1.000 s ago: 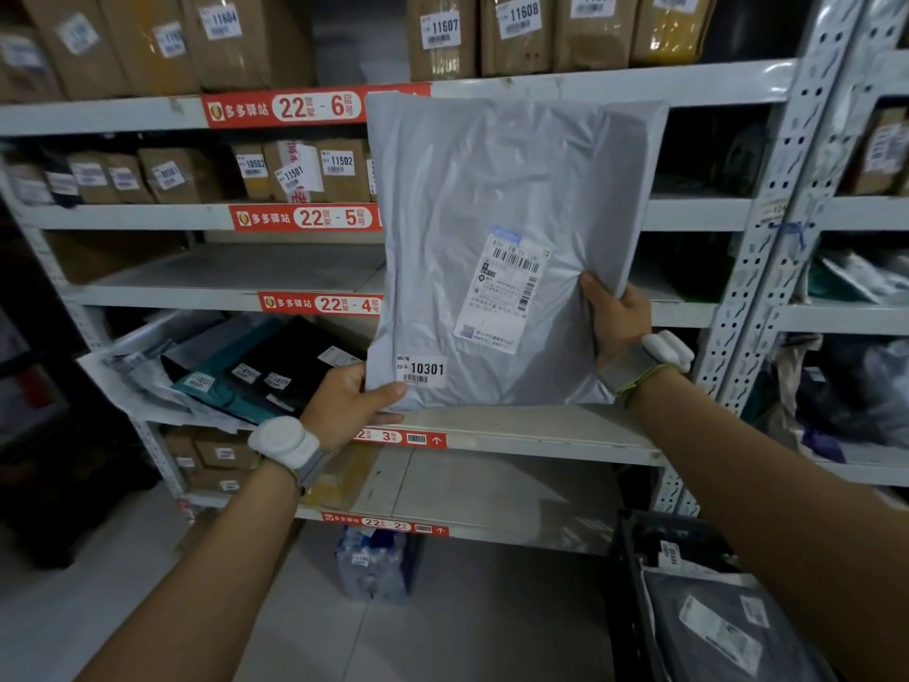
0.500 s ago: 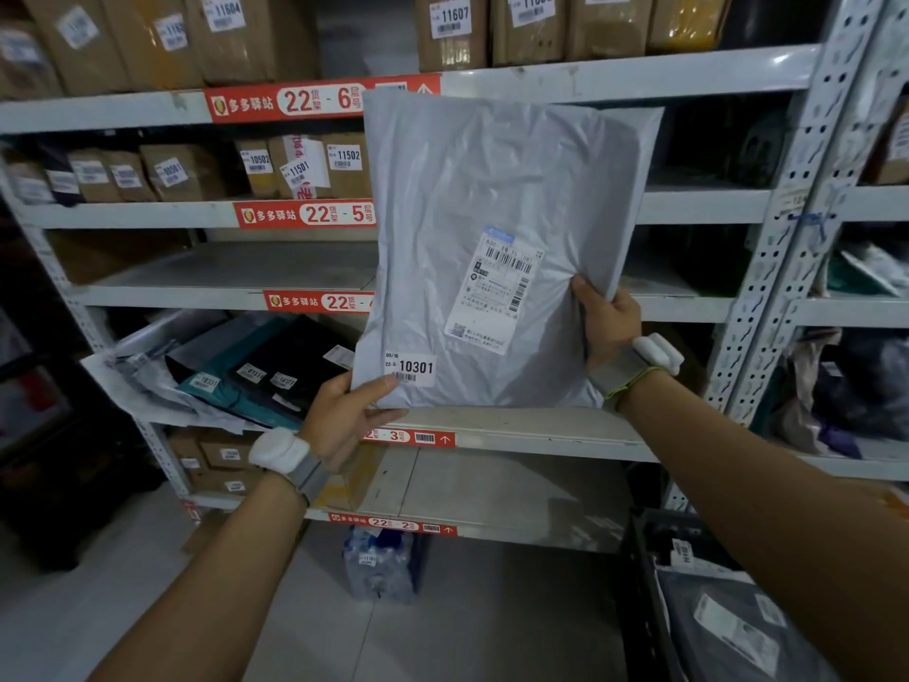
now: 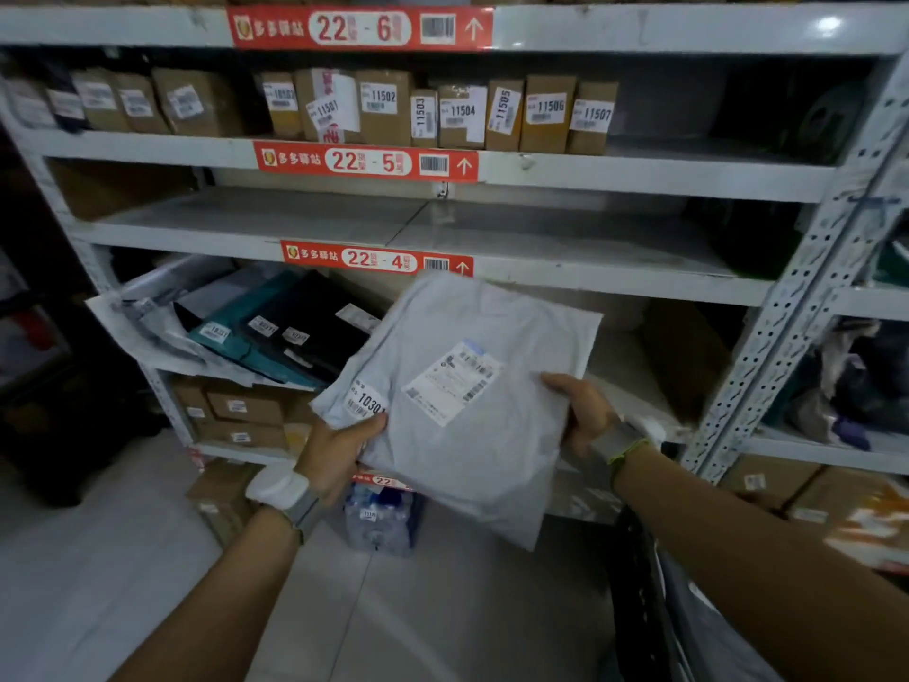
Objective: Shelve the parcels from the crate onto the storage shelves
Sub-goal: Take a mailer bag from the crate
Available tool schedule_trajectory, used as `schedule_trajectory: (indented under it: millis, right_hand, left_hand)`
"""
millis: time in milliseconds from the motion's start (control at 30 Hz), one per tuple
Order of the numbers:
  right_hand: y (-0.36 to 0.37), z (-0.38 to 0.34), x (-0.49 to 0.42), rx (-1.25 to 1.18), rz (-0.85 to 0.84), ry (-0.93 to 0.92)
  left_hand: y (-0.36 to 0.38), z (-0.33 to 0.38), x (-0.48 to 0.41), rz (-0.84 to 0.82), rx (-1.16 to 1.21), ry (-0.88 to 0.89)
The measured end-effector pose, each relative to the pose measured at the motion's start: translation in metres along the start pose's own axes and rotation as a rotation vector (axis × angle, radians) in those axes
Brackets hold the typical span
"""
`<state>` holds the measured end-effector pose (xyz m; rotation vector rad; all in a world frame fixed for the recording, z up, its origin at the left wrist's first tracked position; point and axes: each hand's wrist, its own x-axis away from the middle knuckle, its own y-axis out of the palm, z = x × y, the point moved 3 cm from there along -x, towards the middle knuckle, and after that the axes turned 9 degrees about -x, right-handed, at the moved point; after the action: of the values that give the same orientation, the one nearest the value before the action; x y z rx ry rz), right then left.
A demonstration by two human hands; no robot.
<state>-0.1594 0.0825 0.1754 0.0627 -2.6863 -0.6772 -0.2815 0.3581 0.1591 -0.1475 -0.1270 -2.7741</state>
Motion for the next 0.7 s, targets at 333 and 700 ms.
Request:
schedule_trajectory:
  millis: [333, 700]
  right_hand:
    - [0.017, 0.094, -0.061, 0.028, 0.010, 0.284]
    - [0.095, 0.131, -0.206, 0.008, 0.029, 0.356]
  left_hand:
    - [-0.061, -0.051, -0.046, 0.108, -0.206, -0.240]
    - [-0.097, -0.046, -0.198, 0.137, -0.235, -0.460]
